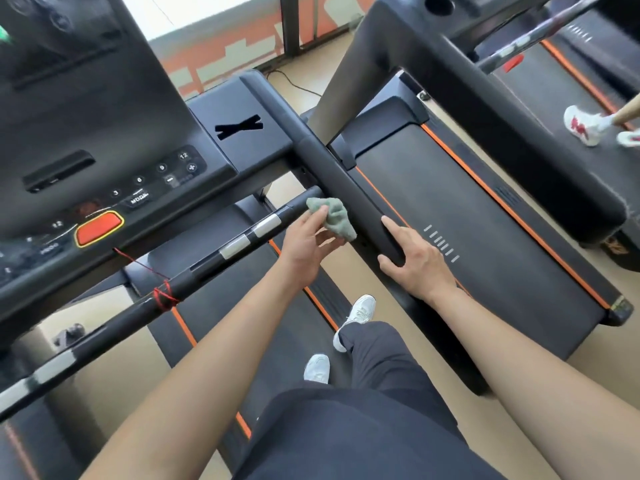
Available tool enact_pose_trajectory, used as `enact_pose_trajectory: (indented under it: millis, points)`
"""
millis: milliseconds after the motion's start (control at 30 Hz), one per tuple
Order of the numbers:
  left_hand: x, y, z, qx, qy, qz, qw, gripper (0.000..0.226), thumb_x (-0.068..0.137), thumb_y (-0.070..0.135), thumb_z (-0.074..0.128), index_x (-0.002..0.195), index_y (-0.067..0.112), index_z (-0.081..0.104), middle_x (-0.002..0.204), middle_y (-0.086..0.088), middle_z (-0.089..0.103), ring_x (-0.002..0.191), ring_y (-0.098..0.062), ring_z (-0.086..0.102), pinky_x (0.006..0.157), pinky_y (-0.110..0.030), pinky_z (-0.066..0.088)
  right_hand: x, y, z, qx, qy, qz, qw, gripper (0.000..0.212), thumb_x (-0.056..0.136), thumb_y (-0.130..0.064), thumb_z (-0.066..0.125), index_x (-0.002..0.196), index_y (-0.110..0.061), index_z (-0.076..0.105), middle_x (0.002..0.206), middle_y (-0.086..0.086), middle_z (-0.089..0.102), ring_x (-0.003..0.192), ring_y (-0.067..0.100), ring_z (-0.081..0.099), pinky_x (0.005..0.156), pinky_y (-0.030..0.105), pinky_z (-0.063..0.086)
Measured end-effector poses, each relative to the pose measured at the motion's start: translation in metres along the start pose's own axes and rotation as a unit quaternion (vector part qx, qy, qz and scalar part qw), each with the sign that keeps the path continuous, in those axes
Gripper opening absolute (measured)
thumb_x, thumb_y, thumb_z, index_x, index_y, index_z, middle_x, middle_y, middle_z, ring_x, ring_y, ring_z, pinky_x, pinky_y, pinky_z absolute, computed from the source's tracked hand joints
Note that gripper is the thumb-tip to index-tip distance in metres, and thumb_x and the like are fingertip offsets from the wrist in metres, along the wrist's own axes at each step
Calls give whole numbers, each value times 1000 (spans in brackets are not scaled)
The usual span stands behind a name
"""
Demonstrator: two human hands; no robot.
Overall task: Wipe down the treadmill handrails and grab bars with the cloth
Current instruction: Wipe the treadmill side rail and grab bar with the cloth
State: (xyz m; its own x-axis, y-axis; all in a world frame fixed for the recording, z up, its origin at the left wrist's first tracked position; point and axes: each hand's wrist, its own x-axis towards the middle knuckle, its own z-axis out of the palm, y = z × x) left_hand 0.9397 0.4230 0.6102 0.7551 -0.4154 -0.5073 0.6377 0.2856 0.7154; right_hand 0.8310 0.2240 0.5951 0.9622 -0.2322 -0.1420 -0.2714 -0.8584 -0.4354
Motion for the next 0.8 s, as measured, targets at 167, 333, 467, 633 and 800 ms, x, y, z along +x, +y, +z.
enact_pose_trajectory:
  millis: [167,333,467,633,800]
  points:
    - [-26,19,-21,82,-62,39,994,19,99,21,62,114,12,70,105,-7,72,97,-23,69,81,-34,59,-7,0,7,-16,139,-94,986,49,84,-43,61,126,-19,68,133,3,61,118,26,55,98,50,45]
    - [-50,26,-36,153,-115,58,980,24,99,17,59,118,4,67,108,-14,71,99,-29,68,88,-43,57,-13,-70,6,255,28,-68,964,44,90,-31,72,132,-27,63,129,-13,65,123,6,55,104,25,42]
    - [-60,34,-46,170,-117,77,975,21,100,18,57,113,9,70,106,-16,70,94,-30,66,83,-41,58,-3,-103,7,382,-52,-33,922,3,89,-17,75,91,-20,75,81,-7,73,74,8,65,73,32,53]
    - [-57,45,-74,174,37,124,976,17,96,16,68,105,4,75,103,-15,76,93,-20,69,89,-38,56,1,-103,7,403,9,2,915,12,86,-16,79,78,-11,71,70,1,70,63,7,59,61,25,49]
    - [-41,55,-81,307,101,135,937,28,88,25,80,76,9,60,64,9,55,63,-9,49,64,-29,41,4,-101,21,341,67,28,937,19,85,-22,78,75,-18,63,68,2,63,64,21,59,60,35,49]
